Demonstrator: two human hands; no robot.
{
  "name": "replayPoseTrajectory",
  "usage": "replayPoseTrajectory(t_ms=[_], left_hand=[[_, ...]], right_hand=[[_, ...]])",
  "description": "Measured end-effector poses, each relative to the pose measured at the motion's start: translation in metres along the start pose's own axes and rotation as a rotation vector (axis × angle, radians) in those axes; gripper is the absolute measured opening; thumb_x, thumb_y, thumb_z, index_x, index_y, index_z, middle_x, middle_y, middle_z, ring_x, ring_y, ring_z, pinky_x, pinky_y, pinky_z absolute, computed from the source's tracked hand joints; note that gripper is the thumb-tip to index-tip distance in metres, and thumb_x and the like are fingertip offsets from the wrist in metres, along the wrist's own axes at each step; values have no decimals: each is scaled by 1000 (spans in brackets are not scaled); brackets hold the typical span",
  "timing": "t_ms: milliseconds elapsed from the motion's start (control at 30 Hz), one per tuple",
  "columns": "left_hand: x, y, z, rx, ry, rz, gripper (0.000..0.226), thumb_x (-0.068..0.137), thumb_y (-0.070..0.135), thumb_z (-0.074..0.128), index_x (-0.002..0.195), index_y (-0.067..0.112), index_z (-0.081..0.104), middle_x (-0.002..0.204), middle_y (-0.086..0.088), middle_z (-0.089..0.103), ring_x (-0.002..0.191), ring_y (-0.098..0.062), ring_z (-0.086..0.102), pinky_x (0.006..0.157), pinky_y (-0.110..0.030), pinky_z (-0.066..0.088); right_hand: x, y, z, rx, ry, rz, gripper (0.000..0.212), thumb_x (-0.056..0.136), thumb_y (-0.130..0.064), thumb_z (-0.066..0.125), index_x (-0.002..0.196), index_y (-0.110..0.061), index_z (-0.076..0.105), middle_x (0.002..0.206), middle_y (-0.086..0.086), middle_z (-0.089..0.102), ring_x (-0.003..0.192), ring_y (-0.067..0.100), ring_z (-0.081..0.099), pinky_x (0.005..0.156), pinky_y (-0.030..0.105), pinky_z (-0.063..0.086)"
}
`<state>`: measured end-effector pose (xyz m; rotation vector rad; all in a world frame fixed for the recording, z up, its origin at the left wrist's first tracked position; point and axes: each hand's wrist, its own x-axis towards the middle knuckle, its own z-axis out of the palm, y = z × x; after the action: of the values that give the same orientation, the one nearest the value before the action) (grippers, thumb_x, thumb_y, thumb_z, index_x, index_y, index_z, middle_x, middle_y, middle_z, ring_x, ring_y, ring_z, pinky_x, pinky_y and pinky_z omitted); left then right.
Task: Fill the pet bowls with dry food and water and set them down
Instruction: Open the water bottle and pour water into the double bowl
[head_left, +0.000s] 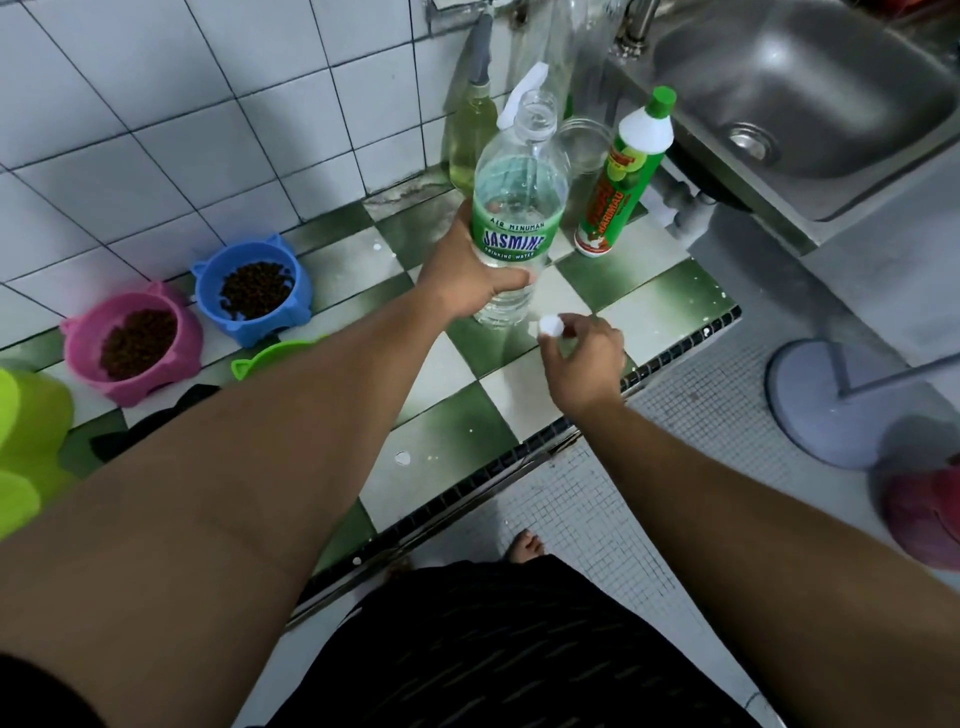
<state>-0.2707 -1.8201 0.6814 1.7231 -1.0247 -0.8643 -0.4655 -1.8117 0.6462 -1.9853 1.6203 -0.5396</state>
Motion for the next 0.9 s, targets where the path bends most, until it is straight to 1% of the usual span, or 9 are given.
replayPoseTrajectory(t_ms=[100,267,467,533,633,700,800,867,900], left_hand=[[-2,3,0,-6,-6,2,105,42,37,97,135,29,49,118,12,73,109,-9,70,100,-43,57],[-3,2,1,-13,6,-7,111,42,38,97,140,26,48,119,13,73,108,-8,70,100,-43,57],[-5,4,1,-1,3,2,110,44,38,98,141,24,47,119,12,73,108,-7,71,100,-43,57],[-4,3,1,6,-1,-1,112,44,38,98,142,25,46,120,12,73,108,-7,71,100,-42,57],[-4,5,1,8,-14,-16,116,42,40,99,143,25,44,122,12,72,110,-7,70,101,-42,56],[-6,8,-1,23,-25,-9,119,41,44,101,143,26,43,124,13,70,113,-8,68,103,-42,55],[-14,19,-6,25,8,34,119,45,45,102,145,25,40,137,10,62,124,-8,60,109,-39,51],[-21,29,-9,-14,64,74,122,51,43,101,150,27,33,147,8,52,132,-8,50,111,-34,47],[-23,35,-9,-28,88,99,125,52,45,100,153,27,30,150,7,49,134,-8,48,112,-34,46]], right_hand=[[-4,12,9,-108,-103,54,36,93,-37,62,125,-19,64,122,9,61,117,30,47,93,39,37],[3,20,14,-199,-149,79,35,92,-40,63,123,-26,67,118,11,61,115,33,49,95,41,40],[6,31,24,-164,-176,99,43,89,-43,65,122,-15,68,115,14,58,110,34,52,92,40,46],[6,33,26,-166,-188,101,46,89,-45,65,124,-16,66,115,11,56,109,32,53,90,39,49],[7,31,24,-155,-218,107,47,86,-47,67,123,-20,61,117,9,53,108,32,55,90,43,52],[9,26,19,-153,-203,106,55,81,-51,71,125,-20,58,122,10,52,112,33,54,93,44,51],[15,11,11,-117,-180,67,82,76,-58,76,141,-18,46,139,12,47,130,33,44,105,47,42],[23,-2,9,-34,-166,20,96,72,-57,79,148,-15,38,146,12,43,136,32,38,111,47,37],[27,-9,9,2,-162,-4,101,70,-56,81,150,-14,35,147,12,42,137,32,37,113,47,36]])
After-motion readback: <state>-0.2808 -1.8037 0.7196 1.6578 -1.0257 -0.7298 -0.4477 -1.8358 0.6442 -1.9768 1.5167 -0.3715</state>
